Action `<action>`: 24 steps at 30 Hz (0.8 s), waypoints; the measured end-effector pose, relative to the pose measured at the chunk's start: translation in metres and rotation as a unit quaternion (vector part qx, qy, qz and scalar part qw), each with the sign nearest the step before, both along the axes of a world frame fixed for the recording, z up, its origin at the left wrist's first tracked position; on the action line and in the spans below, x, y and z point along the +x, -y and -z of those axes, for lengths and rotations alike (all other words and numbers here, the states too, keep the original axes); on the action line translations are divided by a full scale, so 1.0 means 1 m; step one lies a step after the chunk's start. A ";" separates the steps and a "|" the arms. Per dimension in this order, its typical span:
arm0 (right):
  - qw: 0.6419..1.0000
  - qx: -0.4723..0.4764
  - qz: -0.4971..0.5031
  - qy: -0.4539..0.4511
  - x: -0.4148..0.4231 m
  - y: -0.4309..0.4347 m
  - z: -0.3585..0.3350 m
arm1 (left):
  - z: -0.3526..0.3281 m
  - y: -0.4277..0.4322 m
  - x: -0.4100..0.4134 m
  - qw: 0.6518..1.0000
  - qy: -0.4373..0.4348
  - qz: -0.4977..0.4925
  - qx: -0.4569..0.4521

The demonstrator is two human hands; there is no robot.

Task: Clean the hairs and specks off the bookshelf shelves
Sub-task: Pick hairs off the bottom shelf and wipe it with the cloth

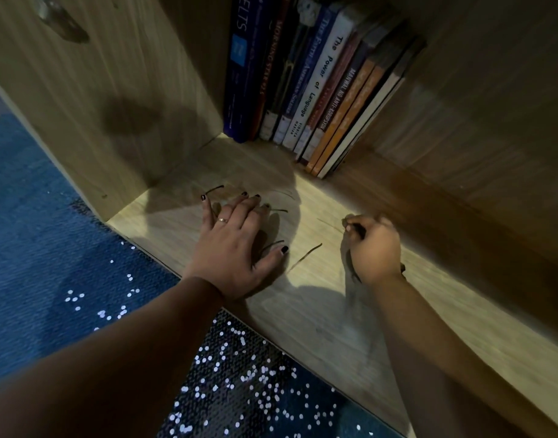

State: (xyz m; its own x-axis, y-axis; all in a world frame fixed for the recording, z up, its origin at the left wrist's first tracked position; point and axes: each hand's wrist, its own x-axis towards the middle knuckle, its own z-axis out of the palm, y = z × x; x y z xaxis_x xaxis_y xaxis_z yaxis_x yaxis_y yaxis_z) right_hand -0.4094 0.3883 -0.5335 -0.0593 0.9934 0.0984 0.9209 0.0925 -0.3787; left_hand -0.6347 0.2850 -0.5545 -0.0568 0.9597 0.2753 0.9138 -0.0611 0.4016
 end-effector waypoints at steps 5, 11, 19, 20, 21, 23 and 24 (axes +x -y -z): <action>1.000 -0.018 0.007 -0.001 -0.002 -0.014 -0.001 | -0.001 0.000 0.000 1.000 0.007 0.000 -0.004; 0.997 0.010 -0.073 0.021 0.001 0.039 0.003 | 0.002 -0.001 -0.001 1.000 0.009 0.000 -0.003; 0.999 0.008 -0.025 -0.019 -0.005 0.008 0.003 | 0.001 0.000 0.000 1.000 0.010 -0.004 0.001; 1.000 0.004 -0.011 -0.026 -0.008 0.000 0.002 | 0.001 0.000 0.000 1.000 0.009 -0.003 -0.001; 1.000 -0.001 -0.001 -0.031 -0.011 -0.007 0.002 | 0.000 0.000 0.001 1.000 0.010 -0.003 -0.003; 0.999 -0.011 0.012 -0.032 -0.014 -0.016 -0.001 | 0.000 0.000 0.000 1.000 0.013 -0.002 -0.005; 0.999 -0.016 0.016 -0.025 -0.015 -0.017 -0.002 | 0.000 0.000 0.000 1.000 0.012 -0.002 -0.007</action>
State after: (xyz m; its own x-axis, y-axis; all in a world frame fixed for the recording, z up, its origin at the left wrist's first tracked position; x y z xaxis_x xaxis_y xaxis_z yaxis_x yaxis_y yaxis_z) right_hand -0.4247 0.4053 -0.5318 -0.0229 0.9974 0.0685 0.9032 0.0500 -0.4262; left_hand -0.6346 0.2855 -0.5541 -0.0677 0.9631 0.2605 0.9043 -0.0511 0.4239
